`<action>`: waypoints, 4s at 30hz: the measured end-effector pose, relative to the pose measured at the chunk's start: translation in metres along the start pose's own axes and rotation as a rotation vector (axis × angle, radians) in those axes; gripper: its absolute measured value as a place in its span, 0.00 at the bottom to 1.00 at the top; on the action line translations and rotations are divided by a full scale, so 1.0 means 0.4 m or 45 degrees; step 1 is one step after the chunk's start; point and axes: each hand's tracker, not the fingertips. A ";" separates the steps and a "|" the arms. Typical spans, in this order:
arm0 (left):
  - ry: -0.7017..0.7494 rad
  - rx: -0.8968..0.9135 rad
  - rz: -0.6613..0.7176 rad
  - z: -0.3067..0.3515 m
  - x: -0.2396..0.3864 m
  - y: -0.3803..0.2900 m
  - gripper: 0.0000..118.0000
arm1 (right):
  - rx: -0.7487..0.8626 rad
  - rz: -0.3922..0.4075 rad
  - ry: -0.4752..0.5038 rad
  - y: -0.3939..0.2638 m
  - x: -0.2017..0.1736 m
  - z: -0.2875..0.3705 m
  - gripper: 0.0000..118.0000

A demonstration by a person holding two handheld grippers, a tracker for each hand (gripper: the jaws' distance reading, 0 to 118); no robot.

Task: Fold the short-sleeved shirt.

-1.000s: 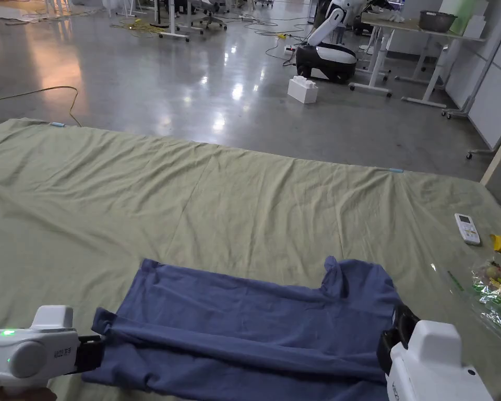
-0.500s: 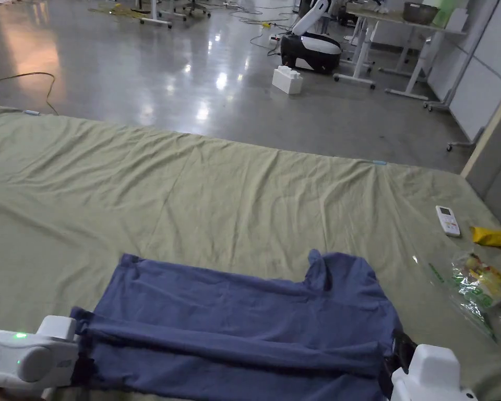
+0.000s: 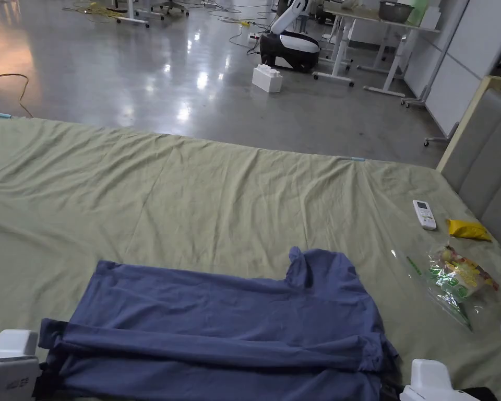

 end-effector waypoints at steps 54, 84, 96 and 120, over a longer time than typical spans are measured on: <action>-0.051 0.094 0.055 0.244 -0.054 -0.150 0.04 | -0.167 0.288 0.145 -0.070 -0.044 0.203 0.08; -0.007 0.710 -0.008 0.255 0.150 -0.026 0.54 | 0.643 0.012 -0.002 0.055 -0.229 0.291 0.76; 0.042 1.043 -0.015 0.356 0.262 0.047 0.04 | 0.985 -0.020 -0.015 0.155 -0.320 0.352 0.07; 0.002 0.474 0.029 0.070 0.028 0.201 0.03 | 0.898 0.004 0.009 0.166 -0.311 0.276 0.01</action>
